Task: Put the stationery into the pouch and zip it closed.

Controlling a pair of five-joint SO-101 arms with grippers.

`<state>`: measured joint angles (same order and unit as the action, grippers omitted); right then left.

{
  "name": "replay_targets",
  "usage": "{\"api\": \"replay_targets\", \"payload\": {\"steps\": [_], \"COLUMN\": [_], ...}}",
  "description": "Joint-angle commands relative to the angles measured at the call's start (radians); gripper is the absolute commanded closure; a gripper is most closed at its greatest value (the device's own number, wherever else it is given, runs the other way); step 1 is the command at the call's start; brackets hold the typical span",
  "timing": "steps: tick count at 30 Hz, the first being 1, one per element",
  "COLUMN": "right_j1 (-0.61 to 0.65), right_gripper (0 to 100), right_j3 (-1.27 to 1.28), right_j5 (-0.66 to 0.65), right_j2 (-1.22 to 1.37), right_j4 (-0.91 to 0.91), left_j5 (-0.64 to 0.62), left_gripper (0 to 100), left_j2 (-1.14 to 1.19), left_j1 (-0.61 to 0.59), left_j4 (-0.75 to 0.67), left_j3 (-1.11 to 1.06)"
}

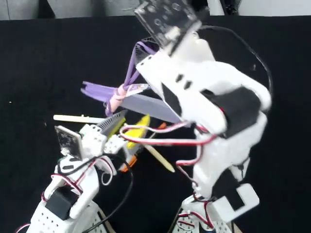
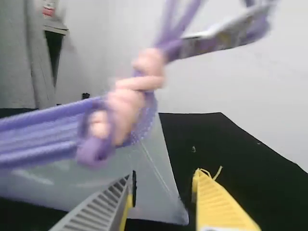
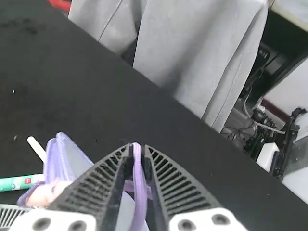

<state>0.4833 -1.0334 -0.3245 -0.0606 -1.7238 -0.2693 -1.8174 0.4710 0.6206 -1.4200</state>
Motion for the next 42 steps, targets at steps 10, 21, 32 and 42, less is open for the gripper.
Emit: {"api": "replay_targets", "payload": {"steps": [10,21,32,42], "right_j1": [0.143,0.153,0.364,0.382], "right_gripper": [98.7,98.7,98.7,98.7], "right_j3": [-0.016,-0.015,0.127,0.163], "right_j5": [-0.012,-0.011,-0.063,-0.089], "right_j2": [-0.111,-0.208,-0.392,-0.424], "right_j4": [-0.037,-0.041,-0.037,-0.029], "left_j5": [0.020,0.020,0.023,0.021], "left_gripper": [80,80,80,80], "left_j2": [-0.003,-0.003,-0.003,-0.003], "left_j1": [-0.202,-0.214,-0.236,-0.317], "left_j4": [-0.129,-0.129,-0.210,-0.209], "left_j3": [0.005,0.005,-0.076,-0.058]}}
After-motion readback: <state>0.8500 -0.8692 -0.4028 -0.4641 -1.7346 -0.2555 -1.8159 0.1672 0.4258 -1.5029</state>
